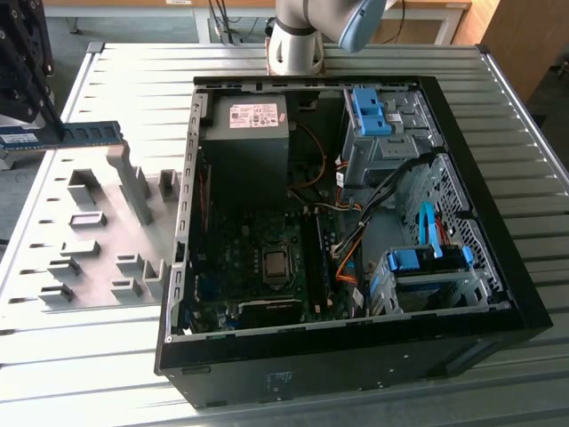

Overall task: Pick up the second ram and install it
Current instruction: 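Pick up the second ram and move it above second insertion slot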

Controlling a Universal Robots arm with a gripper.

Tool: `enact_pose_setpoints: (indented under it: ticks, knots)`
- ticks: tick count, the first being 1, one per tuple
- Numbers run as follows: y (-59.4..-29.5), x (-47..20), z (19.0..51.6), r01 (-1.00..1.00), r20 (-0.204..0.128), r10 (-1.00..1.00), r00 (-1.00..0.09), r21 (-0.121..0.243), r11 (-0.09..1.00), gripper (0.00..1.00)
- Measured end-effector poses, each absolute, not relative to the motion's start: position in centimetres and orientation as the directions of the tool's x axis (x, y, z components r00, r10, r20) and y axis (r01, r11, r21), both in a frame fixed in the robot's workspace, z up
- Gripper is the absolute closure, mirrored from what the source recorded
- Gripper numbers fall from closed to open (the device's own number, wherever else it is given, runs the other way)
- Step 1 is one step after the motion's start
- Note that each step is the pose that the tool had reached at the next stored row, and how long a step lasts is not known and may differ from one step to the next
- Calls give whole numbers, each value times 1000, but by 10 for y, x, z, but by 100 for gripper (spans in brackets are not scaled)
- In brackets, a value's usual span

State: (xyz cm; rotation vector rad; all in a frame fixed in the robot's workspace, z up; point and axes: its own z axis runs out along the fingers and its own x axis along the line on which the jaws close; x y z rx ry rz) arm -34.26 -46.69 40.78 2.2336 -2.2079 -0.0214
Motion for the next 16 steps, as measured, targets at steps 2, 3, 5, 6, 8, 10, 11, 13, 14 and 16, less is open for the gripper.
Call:
enact_pose_setpoints:
  ticks: [2,3,5,6,8,10,11,13,14,16]
  knots:
    - [-467,-341,408,-1000,-9,-1000,12,10,-12,86]
    - [-467,-340,408,-1000,-9,-1000,12,10,-12,86]
    - [-467,-338,408,-1000,-9,-1000,11,10,-12,86]
    - [-467,-338,408,-1000,-9,-1000,11,10,-12,86]
    - [-467,-336,408,-1000,-9,-1000,11,10,-12,86]
    - [-467,-334,408,-1000,-9,-1000,11,10,-12,86]
    - [-467,-333,408,-1000,-9,-1000,12,10,-12,86]
    - [-467,-331,408,-1000,-9,-1000,11,10,-12,86]
    - [-467,-329,408,-1000,-9,-1000,11,10,-12,86]
    - [-467,-327,408,-1000,-9,-1000,11,10,-12,86]
